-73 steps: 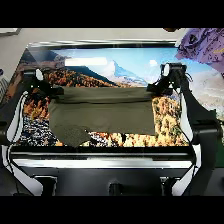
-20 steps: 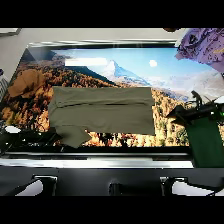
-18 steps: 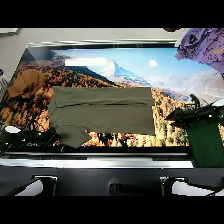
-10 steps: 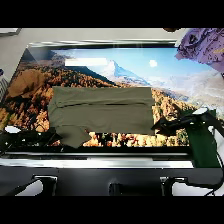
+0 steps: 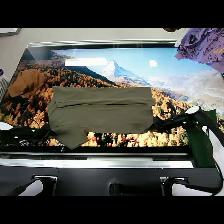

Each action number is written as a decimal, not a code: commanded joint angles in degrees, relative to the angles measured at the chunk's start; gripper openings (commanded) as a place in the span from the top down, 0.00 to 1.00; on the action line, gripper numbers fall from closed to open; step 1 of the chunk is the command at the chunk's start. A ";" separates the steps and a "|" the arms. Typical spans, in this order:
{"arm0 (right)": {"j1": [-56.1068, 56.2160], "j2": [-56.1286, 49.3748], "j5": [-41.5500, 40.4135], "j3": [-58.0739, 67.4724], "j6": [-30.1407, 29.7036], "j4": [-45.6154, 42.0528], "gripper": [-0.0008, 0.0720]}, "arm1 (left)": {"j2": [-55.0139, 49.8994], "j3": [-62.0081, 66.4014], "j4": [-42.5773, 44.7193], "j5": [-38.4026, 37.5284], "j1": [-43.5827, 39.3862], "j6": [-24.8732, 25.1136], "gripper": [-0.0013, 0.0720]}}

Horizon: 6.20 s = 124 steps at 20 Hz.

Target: Fold the clothes and pants, and hang the long-sleeved shirts on hangers.

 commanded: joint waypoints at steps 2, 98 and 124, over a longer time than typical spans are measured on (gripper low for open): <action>0.24 8.92 5.79 -0.04 8.70 -10.69 0.95 | 10.91 5.35 18.36 -12.83 1.95 -12.15 0.96; 9.38 13.99 25.24 44.15 38.14 -43.25 0.95 | -57.31 75.30 -18.53 18.49 -66.99 -25.88 0.96; 47.93 -10.38 -13.84 44.13 69.61 -28.44 0.95 | -22.29 75.28 19.87 -16.26 -24.57 -24.15 0.96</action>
